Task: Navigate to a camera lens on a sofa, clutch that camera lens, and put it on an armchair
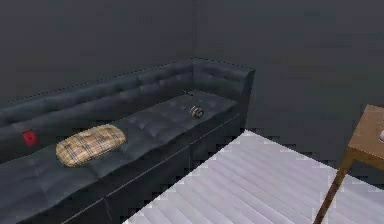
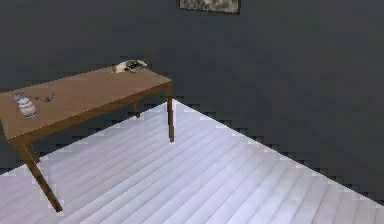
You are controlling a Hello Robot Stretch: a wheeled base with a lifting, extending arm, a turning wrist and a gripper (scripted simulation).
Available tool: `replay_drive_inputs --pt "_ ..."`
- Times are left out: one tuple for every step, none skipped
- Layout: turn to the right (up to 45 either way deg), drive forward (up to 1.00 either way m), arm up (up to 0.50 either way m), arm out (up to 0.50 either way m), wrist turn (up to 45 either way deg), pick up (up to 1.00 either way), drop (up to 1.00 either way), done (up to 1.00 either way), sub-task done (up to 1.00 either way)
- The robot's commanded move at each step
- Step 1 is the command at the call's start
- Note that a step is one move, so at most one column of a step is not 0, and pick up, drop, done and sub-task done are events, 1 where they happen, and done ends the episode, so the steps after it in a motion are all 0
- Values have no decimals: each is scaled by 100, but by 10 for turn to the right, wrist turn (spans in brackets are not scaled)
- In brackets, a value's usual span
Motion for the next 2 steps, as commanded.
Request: replay_drive_inputs --pt "0 55 0 0 0 0 0 0 0" --pt "-450 0 0 0 0 0 0 0 0"
